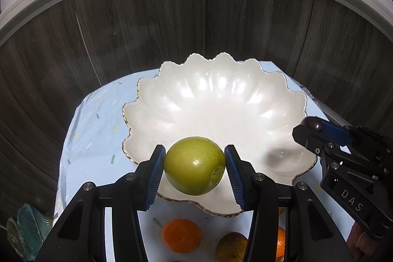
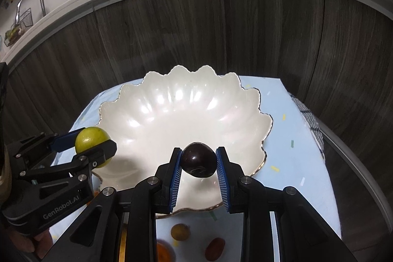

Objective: Organize fruits
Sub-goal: 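Carry the plum in the right tool and apple in the left tool over the white bowl, then open the right tool over the bowl while the left tool releases the apple, then withdraw both open tools from the bowl back over the loose fruit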

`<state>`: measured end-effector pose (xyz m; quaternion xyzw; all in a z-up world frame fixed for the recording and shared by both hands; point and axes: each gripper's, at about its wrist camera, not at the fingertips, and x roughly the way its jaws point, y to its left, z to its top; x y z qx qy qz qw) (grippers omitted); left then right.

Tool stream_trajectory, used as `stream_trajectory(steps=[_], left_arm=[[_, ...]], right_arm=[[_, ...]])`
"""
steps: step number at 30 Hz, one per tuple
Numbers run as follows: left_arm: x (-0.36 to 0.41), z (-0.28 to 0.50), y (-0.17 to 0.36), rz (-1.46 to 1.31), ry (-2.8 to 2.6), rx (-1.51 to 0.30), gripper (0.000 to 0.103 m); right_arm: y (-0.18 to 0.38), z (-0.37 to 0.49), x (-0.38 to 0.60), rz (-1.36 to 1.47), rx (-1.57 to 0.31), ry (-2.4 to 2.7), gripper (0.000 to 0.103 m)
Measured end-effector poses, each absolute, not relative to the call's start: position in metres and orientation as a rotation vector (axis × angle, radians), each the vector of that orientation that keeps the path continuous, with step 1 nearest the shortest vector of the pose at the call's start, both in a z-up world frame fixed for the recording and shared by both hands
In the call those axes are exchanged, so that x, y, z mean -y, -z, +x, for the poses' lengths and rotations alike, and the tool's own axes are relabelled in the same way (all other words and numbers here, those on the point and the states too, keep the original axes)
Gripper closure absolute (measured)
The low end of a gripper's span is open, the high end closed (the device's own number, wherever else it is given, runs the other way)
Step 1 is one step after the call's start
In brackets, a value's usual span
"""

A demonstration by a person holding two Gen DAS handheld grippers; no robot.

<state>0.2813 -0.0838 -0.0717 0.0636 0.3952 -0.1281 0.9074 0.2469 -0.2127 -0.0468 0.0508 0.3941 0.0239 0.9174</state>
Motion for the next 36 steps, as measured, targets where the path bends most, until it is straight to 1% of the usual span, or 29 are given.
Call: stream_trajectory(steps=[7, 8, 9, 10, 11, 12, 15, 16, 17, 20, 24, 36], left_arm=[[0.086, 0.284, 0.084, 0.135, 0.268, -0.863, 0.054], [0.086, 0.284, 0.085, 0.137, 0.268, -0.870, 0.054], [0.086, 0.283, 0.086, 0.142, 0.263, -0.871, 0.048], [0.086, 0.281, 0.085, 0.148, 0.256, -0.858, 0.042], [0.085, 0.280, 0.084, 0.150, 0.252, -0.843, 0.030], [0.084, 0.278, 0.081, 0.149, 0.247, -0.827, 0.025], [0.082, 0.278, 0.078, 0.155, 0.231, -0.815, 0.021], [0.082, 0.278, 0.078, 0.154, 0.227, -0.814, 0.021], [0.081, 0.278, 0.077, 0.153, 0.221, -0.813, 0.017], [0.079, 0.276, 0.075, 0.148, 0.198, -0.806, 0.007], [0.074, 0.275, 0.073, 0.136, 0.170, -0.799, 0.002], [0.066, 0.259, 0.061, 0.131, 0.153, -0.783, 0.002]], right_arm=[[0.047, 0.247, 0.211, 0.099, -0.813, -0.044, 0.073], [0.047, 0.247, 0.211, 0.099, -0.812, -0.041, 0.069], [0.047, 0.247, 0.212, 0.099, -0.811, -0.036, 0.063], [0.047, 0.247, 0.212, 0.100, -0.808, -0.032, 0.049], [0.045, 0.245, 0.212, 0.100, -0.798, -0.022, 0.039], [0.045, 0.244, 0.213, 0.099, -0.793, -0.016, 0.037], [0.043, 0.243, 0.215, 0.098, -0.784, 0.001, 0.035], [0.042, 0.243, 0.216, 0.101, -0.782, 0.007, 0.032], [0.042, 0.242, 0.217, 0.106, -0.779, 0.011, 0.027], [0.040, 0.240, 0.219, 0.109, -0.767, 0.022, 0.019], [0.038, 0.236, 0.221, 0.103, -0.755, 0.037, 0.016], [0.031, 0.222, 0.221, 0.116, -0.739, 0.043, 0.016]])
